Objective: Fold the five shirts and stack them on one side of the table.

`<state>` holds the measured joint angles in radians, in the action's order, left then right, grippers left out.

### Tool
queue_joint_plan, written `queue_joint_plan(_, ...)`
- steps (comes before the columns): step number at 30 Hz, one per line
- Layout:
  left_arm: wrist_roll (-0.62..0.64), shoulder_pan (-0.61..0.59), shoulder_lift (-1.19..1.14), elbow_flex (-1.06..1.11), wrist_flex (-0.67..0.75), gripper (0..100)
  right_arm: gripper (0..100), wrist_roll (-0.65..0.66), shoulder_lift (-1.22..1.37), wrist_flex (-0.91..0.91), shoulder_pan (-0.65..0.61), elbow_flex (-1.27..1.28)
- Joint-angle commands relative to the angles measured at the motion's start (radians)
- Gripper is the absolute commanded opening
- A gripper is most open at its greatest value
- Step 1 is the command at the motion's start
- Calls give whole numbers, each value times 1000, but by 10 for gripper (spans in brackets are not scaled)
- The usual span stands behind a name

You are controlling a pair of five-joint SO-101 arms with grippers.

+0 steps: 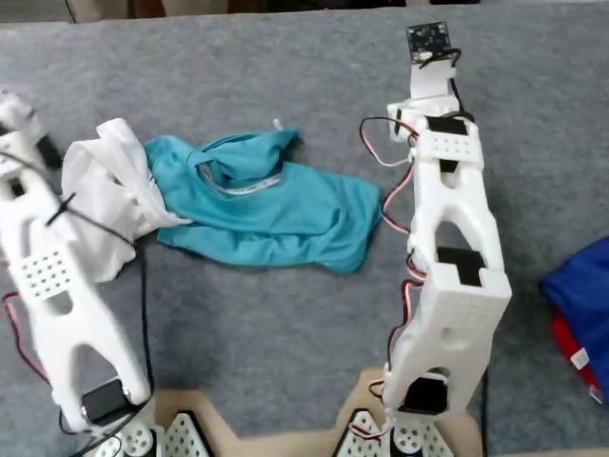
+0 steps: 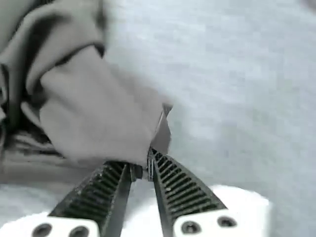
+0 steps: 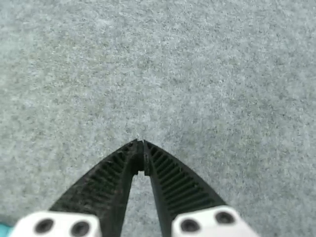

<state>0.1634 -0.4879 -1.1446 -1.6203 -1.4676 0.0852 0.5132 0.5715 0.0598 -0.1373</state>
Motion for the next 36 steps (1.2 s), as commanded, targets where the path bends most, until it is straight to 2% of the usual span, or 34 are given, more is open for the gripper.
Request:
queue_joint_plan(1, -6, 121, 147, -52, -40, 19, 5, 11, -4, -2, -12, -28)
queue_joint_plan(5, -2, 180, 193, -49, -44, 19, 5, 11, -4, -2, -12, -28)
queue_joint_plan(14, -8, 120, 229, -41, -115, 29, 5, 11, -2, -3, -10, -28)
queue_joint_plan(16, -5, 95, 220, -51, -153, 99, 5, 11, -2, -3, -10, -28)
queue_joint_plan(20, -3, 68, 220, -49, -293, 338, 5, 11, -2, -3, -12, -28)
queue_joint_plan(25, -51, 78, 257, -44, -295, 334, 5, 11, -2, -3, -12, -28)
queue_joint_plan(28, -49, 124, 306, -2, -295, 325, 5, 11, -2, -3, -12, -28)
queue_joint_plan(33, -49, 253, 394, 305, -295, 284, 5, 11, -2, -3, -10, -28)
queue_joint_plan(36, -3, 250, 440, 483, -292, 275, 5, 11, -2, -3, -7, -28)
